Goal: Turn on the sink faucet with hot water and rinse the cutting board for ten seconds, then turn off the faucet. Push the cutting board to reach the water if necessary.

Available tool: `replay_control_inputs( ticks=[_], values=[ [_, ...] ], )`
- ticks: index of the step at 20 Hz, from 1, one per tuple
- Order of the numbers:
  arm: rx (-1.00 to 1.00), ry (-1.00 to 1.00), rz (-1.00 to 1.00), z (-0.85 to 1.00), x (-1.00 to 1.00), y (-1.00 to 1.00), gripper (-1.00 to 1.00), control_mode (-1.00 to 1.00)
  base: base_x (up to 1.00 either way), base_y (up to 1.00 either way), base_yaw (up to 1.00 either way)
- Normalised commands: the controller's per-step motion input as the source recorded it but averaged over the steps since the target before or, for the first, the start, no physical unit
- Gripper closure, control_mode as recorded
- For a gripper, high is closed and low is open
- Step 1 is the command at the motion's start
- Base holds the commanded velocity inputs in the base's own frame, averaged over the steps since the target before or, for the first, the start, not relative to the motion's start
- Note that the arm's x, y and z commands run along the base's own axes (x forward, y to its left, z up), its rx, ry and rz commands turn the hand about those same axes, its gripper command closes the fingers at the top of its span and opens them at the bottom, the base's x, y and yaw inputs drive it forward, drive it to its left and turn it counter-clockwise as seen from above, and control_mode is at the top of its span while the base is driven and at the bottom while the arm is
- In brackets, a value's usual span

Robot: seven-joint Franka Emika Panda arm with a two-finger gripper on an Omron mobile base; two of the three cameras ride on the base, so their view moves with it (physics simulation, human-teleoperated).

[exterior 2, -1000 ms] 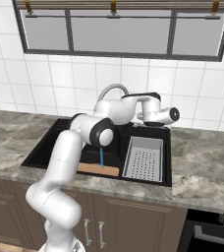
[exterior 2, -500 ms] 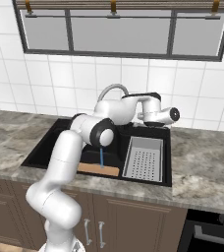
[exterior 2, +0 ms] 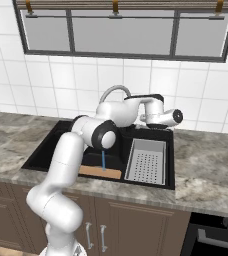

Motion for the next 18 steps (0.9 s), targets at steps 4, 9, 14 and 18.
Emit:
replay_control_inputs(
  ticks=[4, 9, 14, 18],
  values=[
    [0.00, 0.00, 0.00, 0.00, 0.00, 0.00, 1.00, -1.00, 0.00, 0.00, 0.00],
    [0.00, 0.00, 0.00, 0.00, 0.00, 0.00, 1.00, -1.00, 0.00, 0.00, 0.00],
    [0.00, 0.00, 0.00, 0.00, 0.00, 0.00, 1.00, -1.00, 0.00, 0.00, 0.00],
    [0.00, 0.00, 0.00, 0.00, 0.00, 0.00, 1.00, -1.00, 0.00, 0.00, 0.00]
  ],
)
